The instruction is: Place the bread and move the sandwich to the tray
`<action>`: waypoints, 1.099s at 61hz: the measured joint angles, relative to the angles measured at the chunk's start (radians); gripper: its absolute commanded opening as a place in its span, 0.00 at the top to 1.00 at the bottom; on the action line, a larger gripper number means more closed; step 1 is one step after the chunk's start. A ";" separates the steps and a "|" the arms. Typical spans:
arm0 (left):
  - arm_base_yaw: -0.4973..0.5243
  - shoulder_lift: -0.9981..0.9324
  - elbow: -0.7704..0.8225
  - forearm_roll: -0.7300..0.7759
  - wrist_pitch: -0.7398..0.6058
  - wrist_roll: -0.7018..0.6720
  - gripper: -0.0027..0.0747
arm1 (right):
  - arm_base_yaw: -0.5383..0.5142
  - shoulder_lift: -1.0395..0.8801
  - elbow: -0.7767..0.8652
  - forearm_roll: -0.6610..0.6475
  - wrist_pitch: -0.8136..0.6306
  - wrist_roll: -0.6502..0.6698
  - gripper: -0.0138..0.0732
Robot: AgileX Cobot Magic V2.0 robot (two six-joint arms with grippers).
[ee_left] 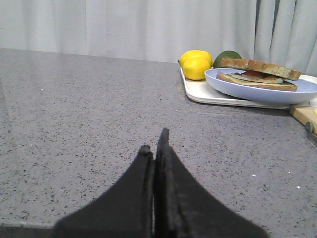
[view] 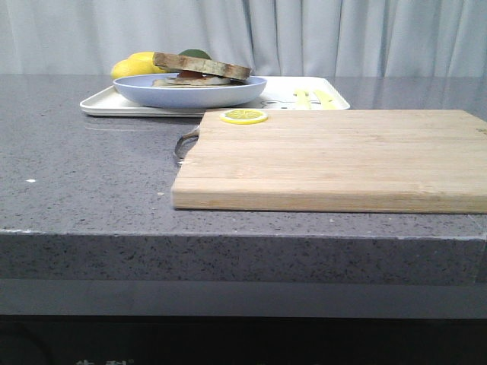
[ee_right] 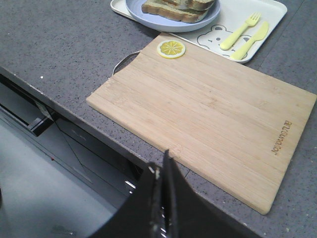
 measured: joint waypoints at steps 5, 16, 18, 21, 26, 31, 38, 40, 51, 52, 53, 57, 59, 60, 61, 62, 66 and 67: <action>0.000 0.000 0.000 -0.002 0.000 0.000 0.99 | 0.000 0.000 0.000 0.000 0.000 0.000 0.92; 0.000 0.000 0.000 -0.002 0.000 0.000 0.99 | 0.000 0.000 0.000 0.000 0.000 0.000 0.92; 0.000 0.000 0.000 -0.002 0.000 0.000 0.99 | 0.000 0.000 0.000 0.000 0.000 0.000 0.92; 0.000 0.000 0.000 -0.002 0.000 0.000 0.99 | 0.000 0.000 0.000 0.000 0.000 0.000 0.92; 0.000 0.000 0.000 -0.002 0.000 0.000 0.99 | 0.000 0.000 0.000 0.000 0.000 0.000 0.92; 0.000 0.000 0.000 -0.002 0.000 0.000 0.99 | 0.000 0.000 0.000 0.000 0.000 0.000 0.92; 0.000 0.000 0.000 -0.002 0.000 0.000 0.99 | 0.000 0.000 0.000 0.000 0.000 0.000 0.92; 0.000 0.000 0.000 -0.002 0.000 0.000 0.99 | 0.000 0.000 0.000 0.000 0.000 0.000 0.92; 0.000 0.000 0.000 -0.004 0.000 0.000 0.99 | 0.000 0.000 0.000 0.000 0.000 0.000 0.92; 0.000 0.000 0.000 -0.004 0.000 0.000 0.99 | 0.000 -0.002 0.000 0.000 0.000 0.000 0.92; 0.000 0.000 0.000 -0.004 0.000 0.000 0.99 | -0.002 -0.005 0.002 0.000 0.000 0.000 0.92; 0.000 0.000 0.000 -0.004 0.000 0.000 0.99 | -0.019 -0.018 0.017 0.002 -0.005 0.000 0.92; 0.000 0.000 0.000 -0.004 0.000 0.000 0.99 | -0.034 -0.026 0.028 0.002 -0.010 0.000 0.92; 0.000 0.000 0.000 -0.004 0.000 0.000 0.99 | -0.048 -0.034 0.038 0.002 -0.016 0.000 0.92; 0.000 0.000 0.000 -0.004 0.000 0.000 0.99 | -0.059 -0.039 0.046 0.002 -0.021 0.000 0.92; 0.000 0.000 0.000 -0.004 0.000 0.000 0.99 | -0.070 -0.045 0.055 0.002 -0.028 0.000 0.92; 0.000 0.000 0.000 -0.004 0.000 0.000 0.99 | -0.135 -0.076 0.116 0.002 -0.071 0.000 0.92; 0.000 0.000 0.000 -0.004 0.000 0.000 0.99 | -0.148 -0.084 0.131 0.002 -0.092 0.000 0.92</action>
